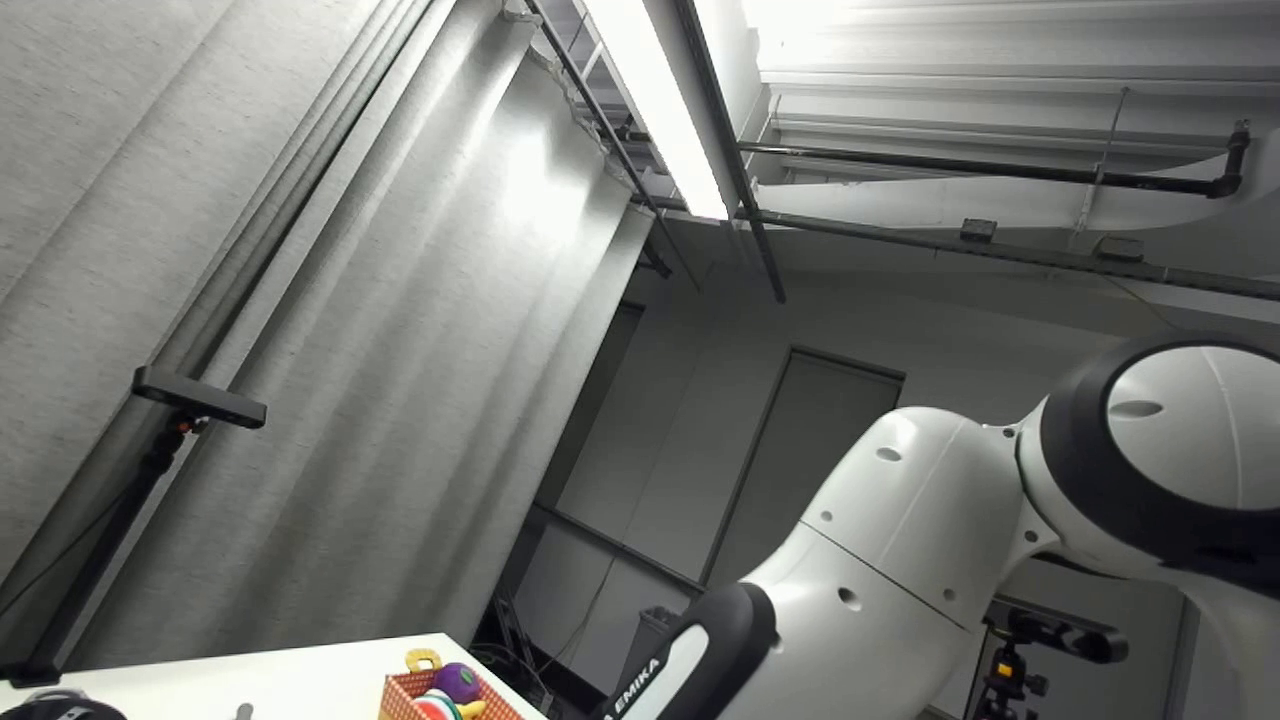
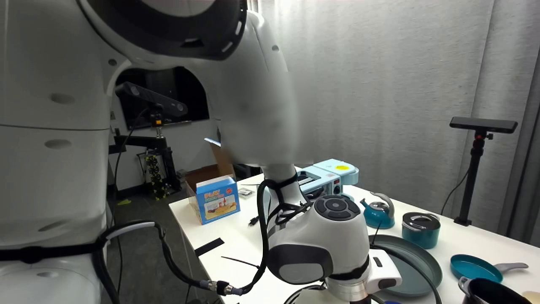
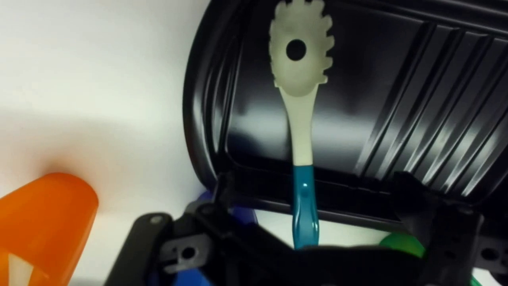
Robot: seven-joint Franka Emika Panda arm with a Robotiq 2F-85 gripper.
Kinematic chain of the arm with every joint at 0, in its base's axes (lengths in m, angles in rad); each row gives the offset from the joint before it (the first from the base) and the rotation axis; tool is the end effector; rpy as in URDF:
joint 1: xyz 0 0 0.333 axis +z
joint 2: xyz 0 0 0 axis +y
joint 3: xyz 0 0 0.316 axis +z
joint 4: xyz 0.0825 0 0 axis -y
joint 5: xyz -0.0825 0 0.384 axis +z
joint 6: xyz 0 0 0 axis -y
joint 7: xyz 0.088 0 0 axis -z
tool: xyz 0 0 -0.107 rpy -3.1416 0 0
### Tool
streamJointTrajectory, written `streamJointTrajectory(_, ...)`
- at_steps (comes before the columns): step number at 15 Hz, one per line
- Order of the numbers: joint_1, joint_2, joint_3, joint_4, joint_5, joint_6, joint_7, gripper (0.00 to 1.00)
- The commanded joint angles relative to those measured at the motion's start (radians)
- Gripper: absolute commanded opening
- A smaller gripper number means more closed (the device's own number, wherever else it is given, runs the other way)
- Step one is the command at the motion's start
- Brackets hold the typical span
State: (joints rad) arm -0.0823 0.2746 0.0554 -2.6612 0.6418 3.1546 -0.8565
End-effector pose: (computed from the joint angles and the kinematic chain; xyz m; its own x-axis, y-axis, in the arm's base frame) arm 0.4145 -0.0630 0.1662 0.9602 0.1822 0.2115 0.1781 -0.9833 0.0386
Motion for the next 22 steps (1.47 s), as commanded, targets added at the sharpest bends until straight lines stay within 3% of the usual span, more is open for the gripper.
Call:
streamJointTrajectory(1,-0.039,0.035,0.024,0.034,0.012,-0.006,-0.010,1.00)
streamJointTrajectory(7,-0.043,0.069,0.027,0.061,0.007,-0.013,-0.007,0.94)
streamJointTrajectory(12,-0.039,0.096,0.031,0.078,0.007,-0.014,-0.003,0.96)
streamJointTrajectory(13,-0.039,0.101,0.032,0.081,0.007,-0.012,-0.003,0.88)
streamJointTrajectory(14,-0.038,0.105,0.032,0.083,0.007,-0.012,-0.002,0.71)
streamJointTrajectory(22,-0.020,0.116,0.015,0.091,0.001,-0.005,0.003,0.09)
